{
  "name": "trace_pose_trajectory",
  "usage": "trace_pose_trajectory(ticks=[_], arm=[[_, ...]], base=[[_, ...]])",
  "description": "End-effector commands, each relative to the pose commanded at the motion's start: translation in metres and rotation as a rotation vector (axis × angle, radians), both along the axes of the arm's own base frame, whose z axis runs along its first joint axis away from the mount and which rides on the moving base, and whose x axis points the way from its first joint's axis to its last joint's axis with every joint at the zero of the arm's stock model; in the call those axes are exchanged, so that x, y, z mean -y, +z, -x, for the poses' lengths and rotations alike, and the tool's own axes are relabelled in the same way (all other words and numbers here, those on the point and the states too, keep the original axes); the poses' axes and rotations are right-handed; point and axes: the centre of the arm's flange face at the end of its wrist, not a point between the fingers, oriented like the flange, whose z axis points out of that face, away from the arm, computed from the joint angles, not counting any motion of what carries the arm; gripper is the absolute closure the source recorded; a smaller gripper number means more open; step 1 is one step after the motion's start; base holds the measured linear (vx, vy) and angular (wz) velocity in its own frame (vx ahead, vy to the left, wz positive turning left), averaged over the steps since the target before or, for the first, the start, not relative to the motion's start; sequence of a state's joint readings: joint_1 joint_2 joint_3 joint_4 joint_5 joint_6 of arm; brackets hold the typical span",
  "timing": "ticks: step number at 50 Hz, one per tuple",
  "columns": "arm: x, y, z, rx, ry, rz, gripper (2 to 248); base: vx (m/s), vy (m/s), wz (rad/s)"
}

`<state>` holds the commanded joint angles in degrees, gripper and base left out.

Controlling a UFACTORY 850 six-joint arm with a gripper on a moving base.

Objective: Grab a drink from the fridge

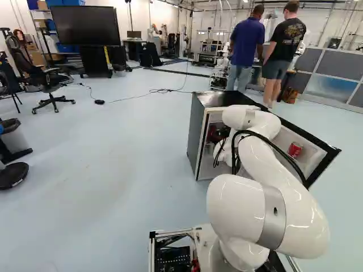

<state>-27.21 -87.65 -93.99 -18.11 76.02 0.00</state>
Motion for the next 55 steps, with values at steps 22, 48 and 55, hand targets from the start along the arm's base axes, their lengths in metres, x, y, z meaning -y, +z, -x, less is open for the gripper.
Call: trace_pose_trajectory(ticks=[22, 48, 55], arm=[[0.0, -0.0002, -0.0005, 0.001, 0.0, 0.001, 24], [0.0, -0.0002, -0.0005, 0.001, 0.0, 0.001, 160], [0.0001, 0.0042, -0.0008, 0.002, 0.0, 0.001, 160]], base=[[0.0, 0.0, 0.0], [0.0, 0.0, 0.0], [0.0, 0.0, 0.0]])
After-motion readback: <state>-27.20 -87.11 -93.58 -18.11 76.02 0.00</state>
